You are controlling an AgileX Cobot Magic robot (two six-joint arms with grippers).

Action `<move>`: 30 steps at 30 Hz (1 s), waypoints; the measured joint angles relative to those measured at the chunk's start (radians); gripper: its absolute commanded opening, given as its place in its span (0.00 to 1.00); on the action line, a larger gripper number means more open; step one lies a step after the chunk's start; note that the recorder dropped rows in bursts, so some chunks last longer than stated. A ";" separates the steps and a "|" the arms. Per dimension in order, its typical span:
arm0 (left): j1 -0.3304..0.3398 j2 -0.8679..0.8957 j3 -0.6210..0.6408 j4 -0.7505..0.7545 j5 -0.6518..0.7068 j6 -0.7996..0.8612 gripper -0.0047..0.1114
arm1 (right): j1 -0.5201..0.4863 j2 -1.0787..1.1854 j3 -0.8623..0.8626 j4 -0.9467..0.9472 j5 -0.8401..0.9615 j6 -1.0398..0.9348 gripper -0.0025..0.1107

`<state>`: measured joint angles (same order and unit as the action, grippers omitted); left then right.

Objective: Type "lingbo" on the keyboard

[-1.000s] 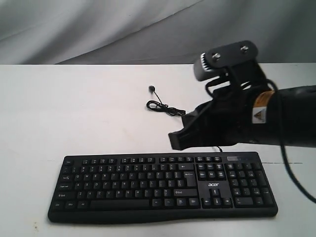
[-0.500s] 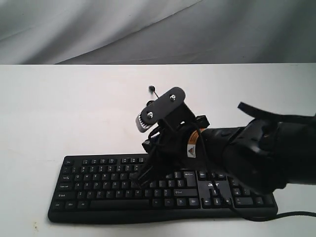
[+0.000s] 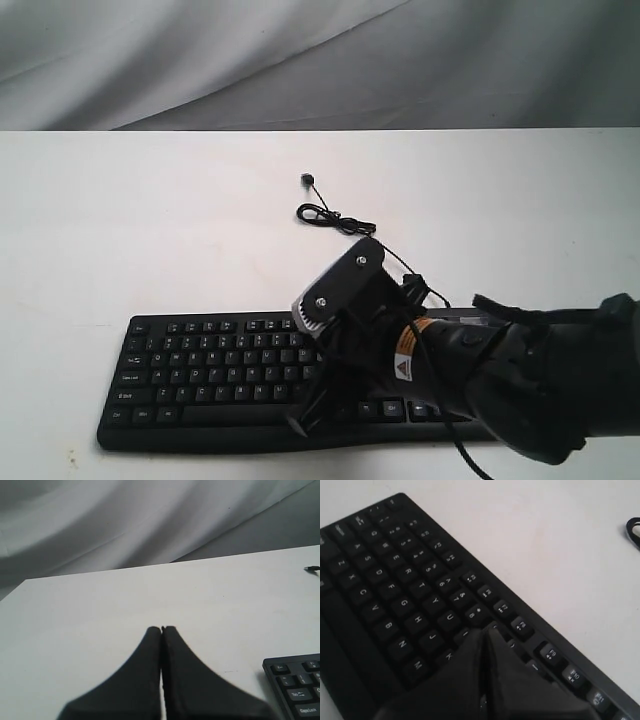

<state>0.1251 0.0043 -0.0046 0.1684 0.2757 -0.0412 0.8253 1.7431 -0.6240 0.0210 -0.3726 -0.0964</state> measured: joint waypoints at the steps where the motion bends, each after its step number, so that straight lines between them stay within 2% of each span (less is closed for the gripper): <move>1: 0.000 0.000 0.000 0.000 0.000 0.000 0.04 | 0.000 0.011 0.000 -0.005 0.000 0.000 0.02; 11: 0.000 0.000 0.000 0.000 0.000 0.000 0.04 | 0.011 0.043 -0.011 -0.021 0.010 -0.004 0.02; 16: 0.000 0.000 0.000 0.000 0.000 0.000 0.04 | 0.034 0.043 -0.051 -0.052 0.045 -0.006 0.02; 30: 0.000 0.000 0.000 0.000 0.000 0.000 0.04 | 0.015 0.053 -0.097 -0.055 0.187 -0.056 0.02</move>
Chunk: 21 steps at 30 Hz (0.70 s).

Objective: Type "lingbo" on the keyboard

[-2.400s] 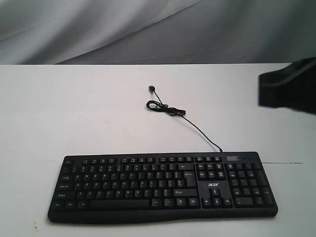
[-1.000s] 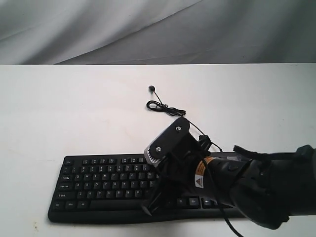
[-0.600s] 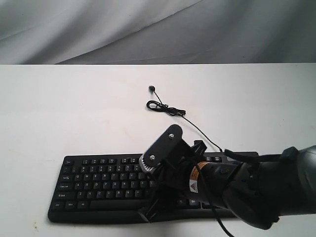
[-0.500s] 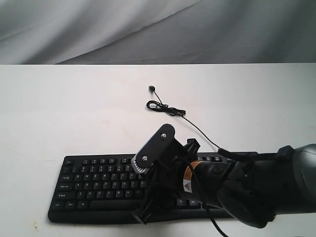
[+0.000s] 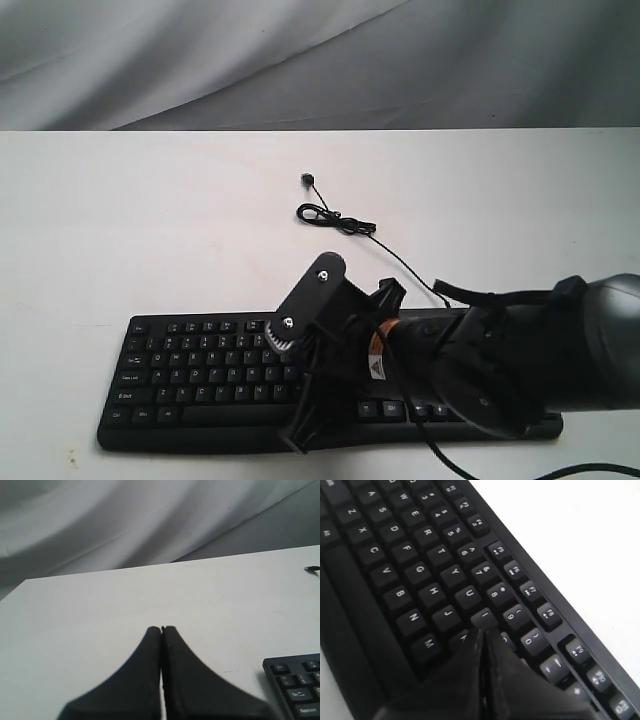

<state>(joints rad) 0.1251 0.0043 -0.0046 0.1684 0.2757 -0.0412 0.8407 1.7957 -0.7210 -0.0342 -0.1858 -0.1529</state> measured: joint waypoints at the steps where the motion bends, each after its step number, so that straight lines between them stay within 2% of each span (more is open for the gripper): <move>1: 0.000 0.000 0.000 0.000 0.000 0.000 0.04 | -0.003 0.005 -0.010 0.000 0.011 0.000 0.02; 21: 0.000 0.000 0.000 0.000 0.000 0.000 0.04 | -0.008 0.025 -0.033 -0.010 0.058 -0.002 0.02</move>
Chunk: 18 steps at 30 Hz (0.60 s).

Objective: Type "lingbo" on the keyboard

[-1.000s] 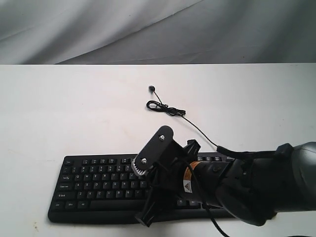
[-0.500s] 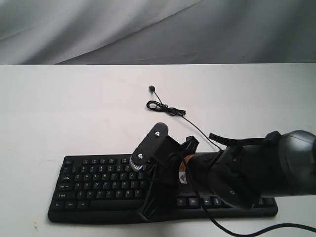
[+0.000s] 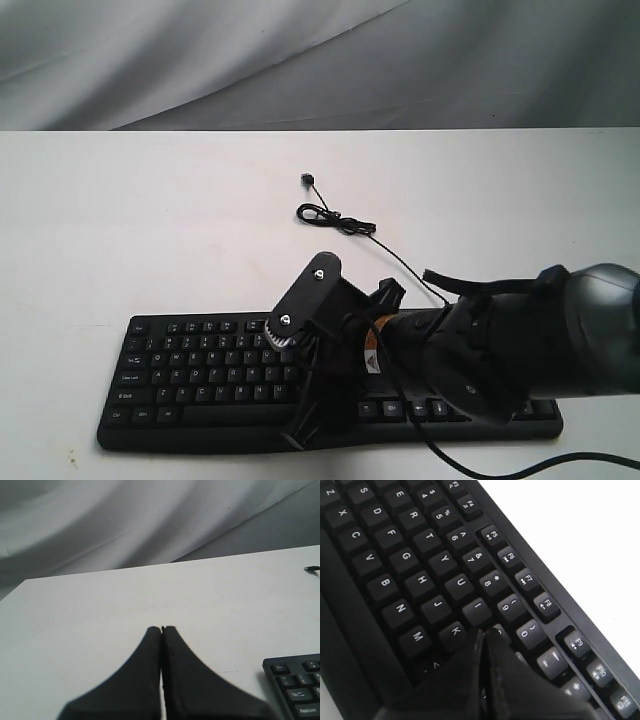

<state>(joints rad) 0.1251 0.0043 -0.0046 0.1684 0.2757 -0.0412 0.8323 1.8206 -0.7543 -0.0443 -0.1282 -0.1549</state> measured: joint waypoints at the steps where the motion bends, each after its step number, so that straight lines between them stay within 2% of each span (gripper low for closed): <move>1: 0.000 0.000 0.000 0.000 0.000 0.000 0.04 | 0.000 0.000 0.000 0.000 0.000 0.000 0.02; 18: 0.000 0.000 0.000 0.000 0.000 0.000 0.04 | 0.000 0.042 0.000 0.000 -0.014 0.000 0.02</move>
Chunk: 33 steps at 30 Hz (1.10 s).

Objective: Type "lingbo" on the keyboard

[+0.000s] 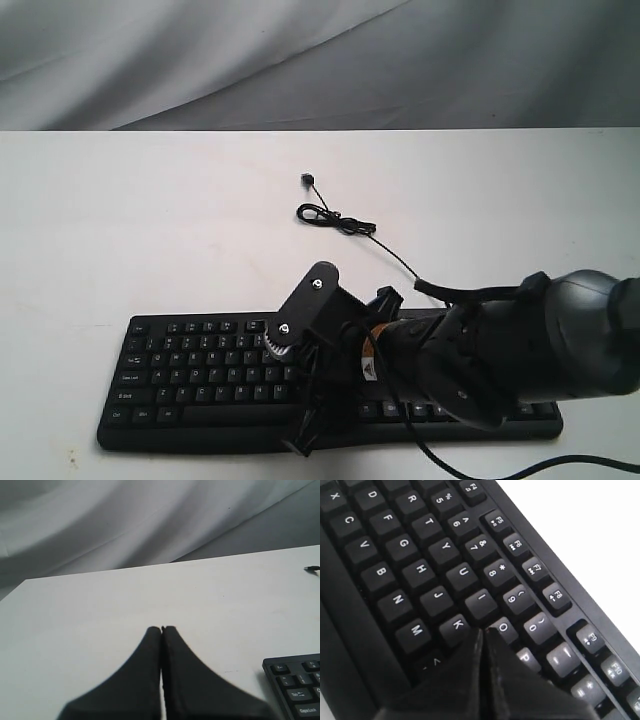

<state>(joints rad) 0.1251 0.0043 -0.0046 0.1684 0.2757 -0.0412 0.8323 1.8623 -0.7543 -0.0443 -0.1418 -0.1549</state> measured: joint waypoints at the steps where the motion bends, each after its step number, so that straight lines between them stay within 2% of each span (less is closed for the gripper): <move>1: 0.000 0.000 0.000 0.000 0.000 0.000 0.04 | 0.000 0.002 0.000 0.000 -0.005 0.000 0.02; 12: 0.000 0.000 0.000 0.000 0.000 0.000 0.04 | 0.000 -0.049 0.000 0.000 0.017 0.000 0.02; 21: 0.000 0.000 0.000 0.000 0.000 0.000 0.04 | 0.000 0.019 -0.150 -0.030 0.064 -0.011 0.02; 33: 0.000 0.000 0.000 0.000 0.000 0.000 0.04 | 0.000 0.041 -0.161 -0.034 0.103 -0.013 0.02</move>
<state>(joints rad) 0.1251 0.0043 -0.0046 0.1684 0.2757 -0.0412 0.8323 1.9034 -0.9150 -0.0783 -0.0388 -0.1681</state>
